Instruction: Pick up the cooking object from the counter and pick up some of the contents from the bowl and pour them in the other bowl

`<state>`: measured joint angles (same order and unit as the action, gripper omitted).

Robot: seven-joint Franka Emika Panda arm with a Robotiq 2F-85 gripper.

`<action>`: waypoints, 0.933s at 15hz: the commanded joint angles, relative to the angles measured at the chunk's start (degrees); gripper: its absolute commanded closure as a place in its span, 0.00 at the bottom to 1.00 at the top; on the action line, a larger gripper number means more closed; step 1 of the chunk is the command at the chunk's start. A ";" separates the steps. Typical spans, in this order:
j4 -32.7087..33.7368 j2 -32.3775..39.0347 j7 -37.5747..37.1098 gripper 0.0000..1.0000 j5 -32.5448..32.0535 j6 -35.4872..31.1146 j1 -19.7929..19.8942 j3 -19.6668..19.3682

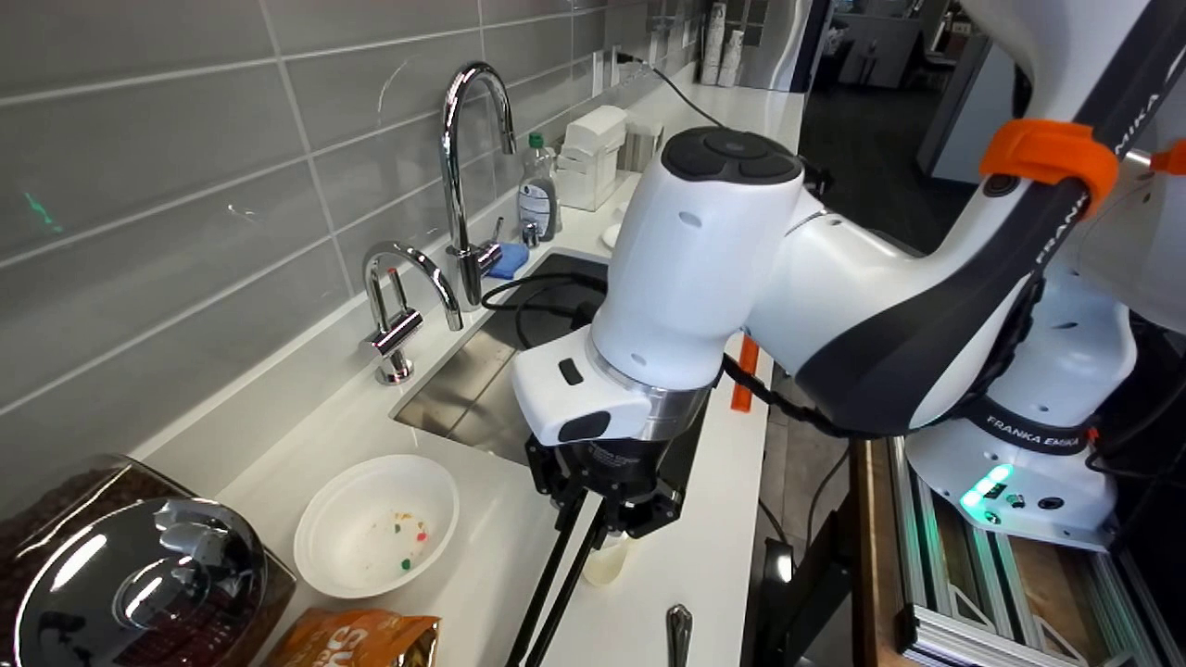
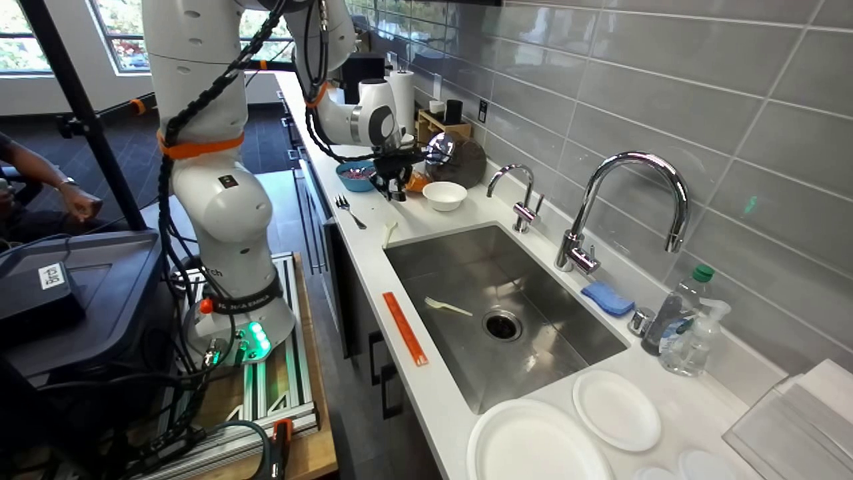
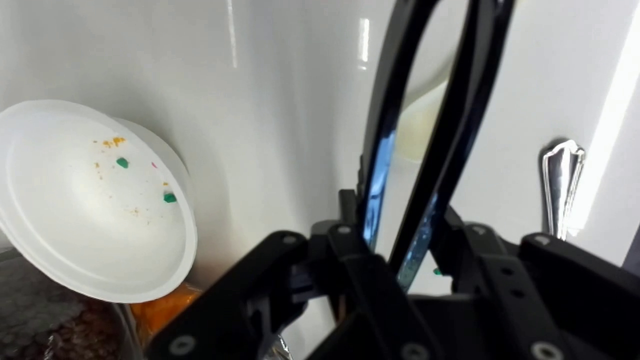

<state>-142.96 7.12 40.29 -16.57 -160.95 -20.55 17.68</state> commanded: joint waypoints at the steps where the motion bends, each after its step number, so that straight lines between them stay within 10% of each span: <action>1: 1.64 2.83 -0.36 0.69 -1.52 -1.74 1.22 0.83; 5: 2.45 4.12 -0.59 0.58 -1.99 -1.54 1.53 0.93; 11: 3.04 4.91 -0.70 0.01 -2.51 -1.26 1.81 0.98; 14: 3.11 4.99 -0.76 0.00 -2.56 -1.29 1.89 1.01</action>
<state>-140.26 11.06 40.28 -17.78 -161.04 -19.56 17.99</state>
